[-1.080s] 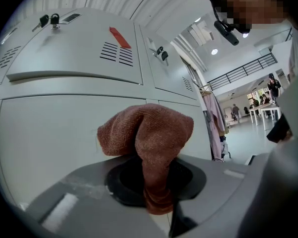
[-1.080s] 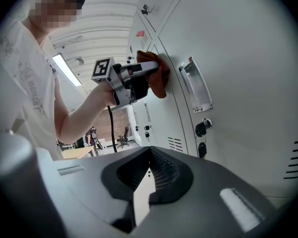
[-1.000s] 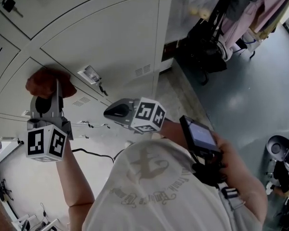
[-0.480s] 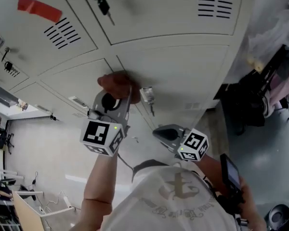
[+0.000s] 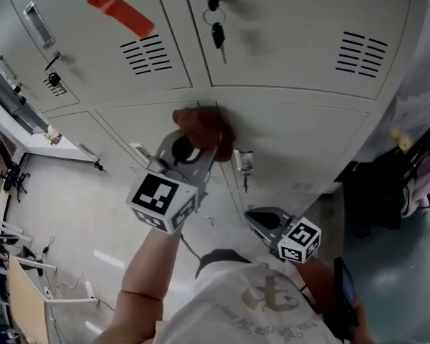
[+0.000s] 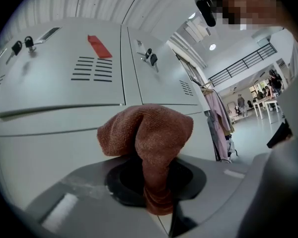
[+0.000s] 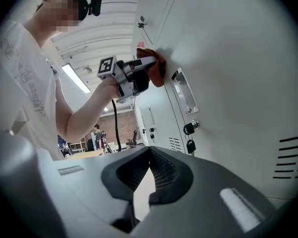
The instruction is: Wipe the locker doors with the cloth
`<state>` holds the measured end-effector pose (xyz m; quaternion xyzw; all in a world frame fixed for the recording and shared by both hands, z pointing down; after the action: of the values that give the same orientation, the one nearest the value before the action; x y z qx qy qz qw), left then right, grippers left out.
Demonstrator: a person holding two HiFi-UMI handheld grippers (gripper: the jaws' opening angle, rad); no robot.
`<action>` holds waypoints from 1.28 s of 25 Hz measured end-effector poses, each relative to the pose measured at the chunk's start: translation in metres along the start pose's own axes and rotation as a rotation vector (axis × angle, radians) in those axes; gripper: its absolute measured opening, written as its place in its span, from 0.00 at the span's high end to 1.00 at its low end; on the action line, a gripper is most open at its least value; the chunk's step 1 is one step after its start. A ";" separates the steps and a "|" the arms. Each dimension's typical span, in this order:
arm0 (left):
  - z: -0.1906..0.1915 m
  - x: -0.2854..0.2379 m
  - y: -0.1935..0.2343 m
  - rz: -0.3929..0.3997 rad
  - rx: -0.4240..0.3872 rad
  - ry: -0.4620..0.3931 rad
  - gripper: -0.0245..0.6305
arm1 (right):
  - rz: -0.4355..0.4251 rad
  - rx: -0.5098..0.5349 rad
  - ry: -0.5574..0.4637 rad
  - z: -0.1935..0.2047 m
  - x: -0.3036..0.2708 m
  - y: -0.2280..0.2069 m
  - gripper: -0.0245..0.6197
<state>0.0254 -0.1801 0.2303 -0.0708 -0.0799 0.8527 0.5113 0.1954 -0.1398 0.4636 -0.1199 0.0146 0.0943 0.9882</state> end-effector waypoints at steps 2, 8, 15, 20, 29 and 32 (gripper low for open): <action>-0.012 0.004 0.007 -0.007 -0.034 -0.001 0.84 | -0.004 0.004 -0.005 -0.001 0.000 0.000 0.95; -0.020 -0.003 0.008 0.078 -0.060 0.029 0.84 | 0.023 -0.018 0.008 0.015 0.010 0.004 0.95; -0.018 0.008 0.032 0.067 -0.037 -0.012 0.84 | -0.018 0.015 0.028 0.004 -0.023 0.006 0.95; -0.016 0.009 0.030 0.108 -0.038 -0.025 0.84 | -0.002 0.019 0.052 0.007 -0.023 0.008 0.95; -0.010 0.022 0.035 0.178 -0.008 -0.034 0.84 | 0.048 0.004 0.053 0.003 -0.029 0.032 0.95; -0.007 0.031 0.062 0.139 -0.029 -0.014 0.84 | 0.019 0.013 0.042 -0.001 -0.061 0.025 0.95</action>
<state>-0.0407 -0.1808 0.2093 -0.0778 -0.0909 0.8854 0.4492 0.1307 -0.1276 0.4600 -0.1154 0.0372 0.1010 0.9875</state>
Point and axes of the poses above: the fingertips, and each gripper's own axes: x backward along the fingers, y to its left, z out of its underside, the point moved 8 cm from there along x, backward along the fingers, and after that the axes turned 3 degrees about x, right-handed, at the moved point
